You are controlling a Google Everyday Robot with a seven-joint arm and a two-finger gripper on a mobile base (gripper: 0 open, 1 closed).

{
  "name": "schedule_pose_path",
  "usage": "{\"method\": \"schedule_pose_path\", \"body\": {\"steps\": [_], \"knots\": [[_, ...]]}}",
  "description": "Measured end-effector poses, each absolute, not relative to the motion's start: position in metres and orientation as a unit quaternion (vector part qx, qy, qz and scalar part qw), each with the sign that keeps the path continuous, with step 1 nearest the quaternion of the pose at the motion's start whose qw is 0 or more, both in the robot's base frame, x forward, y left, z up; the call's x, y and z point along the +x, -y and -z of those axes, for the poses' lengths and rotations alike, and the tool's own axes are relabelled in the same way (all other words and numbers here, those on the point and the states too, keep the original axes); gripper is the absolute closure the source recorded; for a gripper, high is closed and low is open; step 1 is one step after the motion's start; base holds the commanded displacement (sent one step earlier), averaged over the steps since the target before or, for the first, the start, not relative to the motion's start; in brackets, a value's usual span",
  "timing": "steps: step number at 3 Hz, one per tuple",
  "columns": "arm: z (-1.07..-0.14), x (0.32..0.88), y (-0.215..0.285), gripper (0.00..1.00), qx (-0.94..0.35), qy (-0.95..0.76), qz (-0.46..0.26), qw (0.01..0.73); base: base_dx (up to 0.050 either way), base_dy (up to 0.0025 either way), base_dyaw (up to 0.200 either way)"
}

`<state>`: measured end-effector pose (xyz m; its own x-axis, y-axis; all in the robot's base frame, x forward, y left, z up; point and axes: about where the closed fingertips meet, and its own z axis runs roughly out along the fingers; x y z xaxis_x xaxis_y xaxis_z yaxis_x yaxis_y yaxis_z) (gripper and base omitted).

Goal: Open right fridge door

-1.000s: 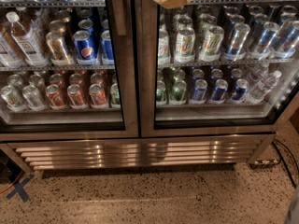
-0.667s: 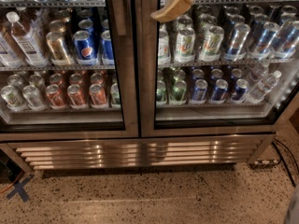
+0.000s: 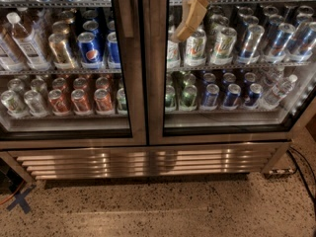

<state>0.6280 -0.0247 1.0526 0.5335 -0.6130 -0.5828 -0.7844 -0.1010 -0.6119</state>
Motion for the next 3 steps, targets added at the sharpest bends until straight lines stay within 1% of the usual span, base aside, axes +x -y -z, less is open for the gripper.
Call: {"method": "schedule_pose_path", "body": {"steps": [1, 2, 3], "knots": [[-1.052, 0.624, 0.024, 0.00, -0.737, -0.474, -0.091, 0.474, 0.000, 0.00000, 0.000], [-1.050, 0.620, 0.011, 0.00, -0.743, -0.459, -0.104, 0.476, 0.000, 0.00000, 0.000], [-1.049, 0.617, 0.004, 0.06, -0.748, -0.446, -0.115, 0.478, 0.000, 0.00000, 0.000]]}}
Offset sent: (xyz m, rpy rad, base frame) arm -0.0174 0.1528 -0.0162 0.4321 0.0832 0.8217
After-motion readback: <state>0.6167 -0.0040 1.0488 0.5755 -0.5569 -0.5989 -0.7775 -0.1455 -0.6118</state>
